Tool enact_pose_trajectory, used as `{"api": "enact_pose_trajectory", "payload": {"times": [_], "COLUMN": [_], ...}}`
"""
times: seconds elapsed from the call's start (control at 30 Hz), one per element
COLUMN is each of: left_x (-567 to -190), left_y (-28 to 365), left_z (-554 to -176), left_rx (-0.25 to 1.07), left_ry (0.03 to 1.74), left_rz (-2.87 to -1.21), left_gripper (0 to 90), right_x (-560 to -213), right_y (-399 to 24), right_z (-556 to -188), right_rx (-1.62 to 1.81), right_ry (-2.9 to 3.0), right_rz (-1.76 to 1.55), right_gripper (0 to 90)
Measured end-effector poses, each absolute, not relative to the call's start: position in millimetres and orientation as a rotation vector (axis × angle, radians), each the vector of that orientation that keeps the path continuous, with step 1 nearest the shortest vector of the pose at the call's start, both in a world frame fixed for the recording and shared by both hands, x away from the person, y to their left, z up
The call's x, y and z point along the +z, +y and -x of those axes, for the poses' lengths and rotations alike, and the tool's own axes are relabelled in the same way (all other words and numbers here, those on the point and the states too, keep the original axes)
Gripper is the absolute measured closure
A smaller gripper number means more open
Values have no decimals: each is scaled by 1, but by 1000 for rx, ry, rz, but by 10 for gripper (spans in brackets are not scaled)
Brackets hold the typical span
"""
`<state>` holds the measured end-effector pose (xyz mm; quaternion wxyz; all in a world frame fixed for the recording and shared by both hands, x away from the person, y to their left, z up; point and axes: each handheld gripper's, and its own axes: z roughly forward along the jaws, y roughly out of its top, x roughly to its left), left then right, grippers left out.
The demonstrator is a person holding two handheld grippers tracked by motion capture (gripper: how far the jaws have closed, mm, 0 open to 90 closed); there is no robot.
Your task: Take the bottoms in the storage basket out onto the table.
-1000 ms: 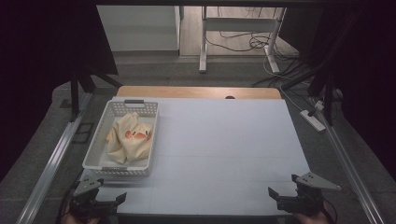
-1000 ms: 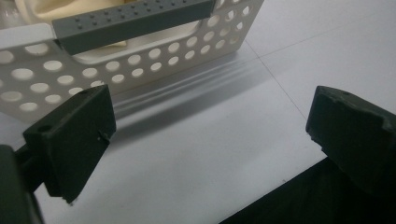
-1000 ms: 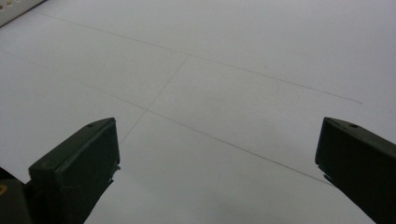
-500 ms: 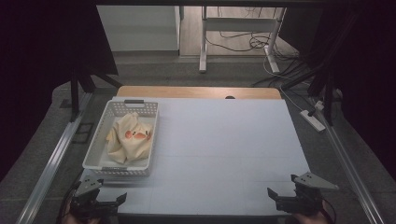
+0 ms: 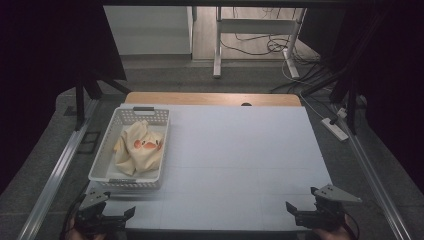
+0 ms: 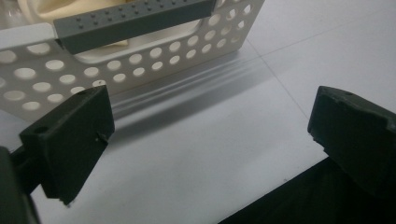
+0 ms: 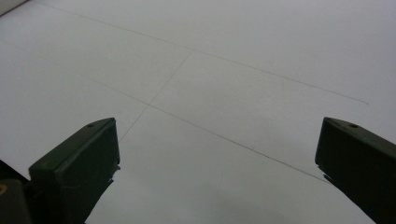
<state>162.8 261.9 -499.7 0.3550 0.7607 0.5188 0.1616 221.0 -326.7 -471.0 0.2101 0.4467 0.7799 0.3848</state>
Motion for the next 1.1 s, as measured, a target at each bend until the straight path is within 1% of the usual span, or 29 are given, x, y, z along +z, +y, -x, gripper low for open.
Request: {"api": "enact_pose_trajectory", "payload": {"times": [0.2,0.4,0.73,0.97,1.1], "left_x": [-498,-495,-491,-485,-482], "left_y": [266,263,265,263,265], "left_z": [-162,-163,-164,-166,-168], "left_rx": [389,400,396,403,399], "left_ry": [1301,1265,1264,1194,1193], "left_rz": [-1926,-1941,-1921,-1937,-1923], "left_gripper": [0,0,0,0,0], "right_x": [-471,-472,-472,-472,-472], "right_y": [-326,-325,-325,-324,-324], "right_z": [-222,-222,-222,-223,-223], "right_rx": [1064,1052,1047,1039,1036], "right_ry": [2175,2182,2190,2198,2199], "right_rz": [-1245,-1245,-1241,-1236,-1234], "right_gripper": [3,3,3,3,3]}}
